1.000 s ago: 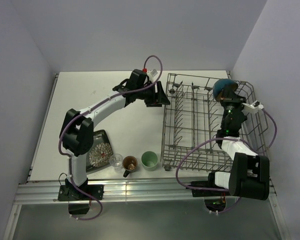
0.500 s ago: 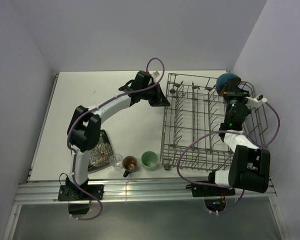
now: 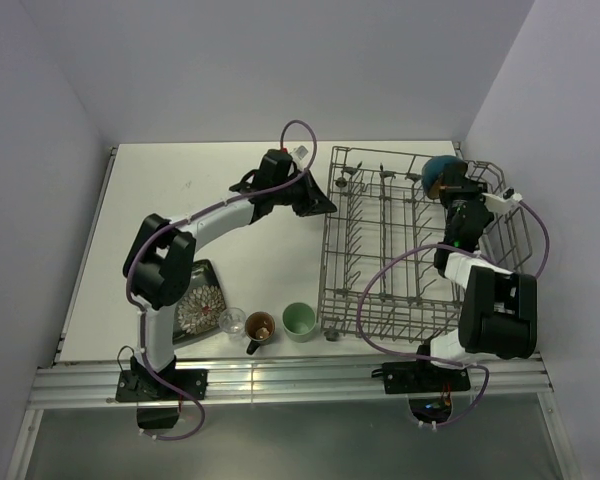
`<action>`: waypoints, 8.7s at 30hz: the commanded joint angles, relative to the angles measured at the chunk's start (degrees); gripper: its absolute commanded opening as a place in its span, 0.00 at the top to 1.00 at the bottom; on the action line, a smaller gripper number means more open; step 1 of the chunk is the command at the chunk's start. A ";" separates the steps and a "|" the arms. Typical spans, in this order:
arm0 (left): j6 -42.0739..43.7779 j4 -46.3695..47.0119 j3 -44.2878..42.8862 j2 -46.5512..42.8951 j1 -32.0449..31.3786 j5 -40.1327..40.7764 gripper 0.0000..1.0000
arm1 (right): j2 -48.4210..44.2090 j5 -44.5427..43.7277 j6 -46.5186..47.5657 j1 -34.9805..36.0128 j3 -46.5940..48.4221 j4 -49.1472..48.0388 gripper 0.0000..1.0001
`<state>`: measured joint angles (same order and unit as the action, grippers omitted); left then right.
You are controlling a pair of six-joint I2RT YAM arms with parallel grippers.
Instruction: Load the mixed dishes into the dish rack
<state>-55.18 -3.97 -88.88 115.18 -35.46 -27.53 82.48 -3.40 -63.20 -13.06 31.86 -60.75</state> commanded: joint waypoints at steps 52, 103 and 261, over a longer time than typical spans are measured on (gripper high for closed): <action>-10.74 16.98 12.94 -5.66 3.91 6.35 1.00 | -16.56 -44.32 -29.52 17.45 -15.86 -0.70 1.00; -11.62 18.38 16.46 -8.30 1.71 10.30 1.00 | -31.85 -30.80 -24.08 10.95 -3.83 60.39 0.87; 18.45 -15.54 34.57 -26.31 13.67 -8.01 1.00 | -36.16 18.25 36.92 24.49 49.71 117.88 0.48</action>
<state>-35.73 -20.60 -52.58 92.40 -21.30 -40.60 46.37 15.73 -27.51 11.03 80.36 57.91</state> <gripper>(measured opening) 0.201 0.520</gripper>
